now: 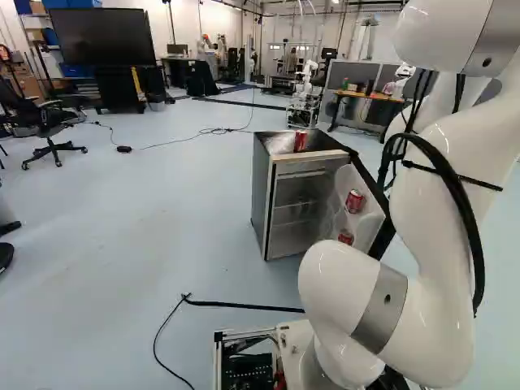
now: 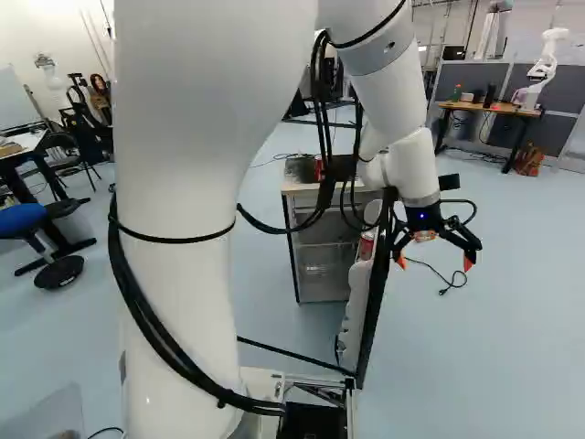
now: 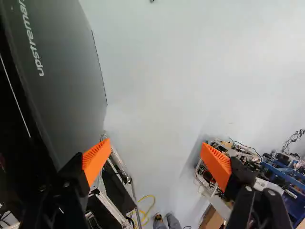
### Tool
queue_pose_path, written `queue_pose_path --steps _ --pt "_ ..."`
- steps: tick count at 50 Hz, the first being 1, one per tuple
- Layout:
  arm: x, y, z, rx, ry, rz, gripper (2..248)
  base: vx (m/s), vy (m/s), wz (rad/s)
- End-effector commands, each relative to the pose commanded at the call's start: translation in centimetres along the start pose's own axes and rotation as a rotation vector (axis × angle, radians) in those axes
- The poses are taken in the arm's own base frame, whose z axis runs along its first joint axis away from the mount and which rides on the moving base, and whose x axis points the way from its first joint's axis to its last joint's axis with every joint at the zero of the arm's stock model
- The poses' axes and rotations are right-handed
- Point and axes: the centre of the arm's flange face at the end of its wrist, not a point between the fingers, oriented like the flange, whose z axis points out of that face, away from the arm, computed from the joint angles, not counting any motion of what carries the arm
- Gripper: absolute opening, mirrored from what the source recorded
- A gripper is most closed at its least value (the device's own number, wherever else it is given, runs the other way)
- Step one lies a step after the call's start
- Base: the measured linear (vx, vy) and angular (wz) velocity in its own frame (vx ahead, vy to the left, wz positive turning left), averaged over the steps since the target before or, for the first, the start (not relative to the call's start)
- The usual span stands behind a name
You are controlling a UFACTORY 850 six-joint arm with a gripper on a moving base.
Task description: Grab a drink from the fridge
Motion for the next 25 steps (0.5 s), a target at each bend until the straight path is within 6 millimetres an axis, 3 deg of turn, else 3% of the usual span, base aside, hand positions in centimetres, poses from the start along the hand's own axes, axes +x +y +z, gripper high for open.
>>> queue_pose_path --steps 25 --pt "-1.0 -4.5 -1.8 0.024 0.074 -0.056 247 0.0 0.0 0.0"
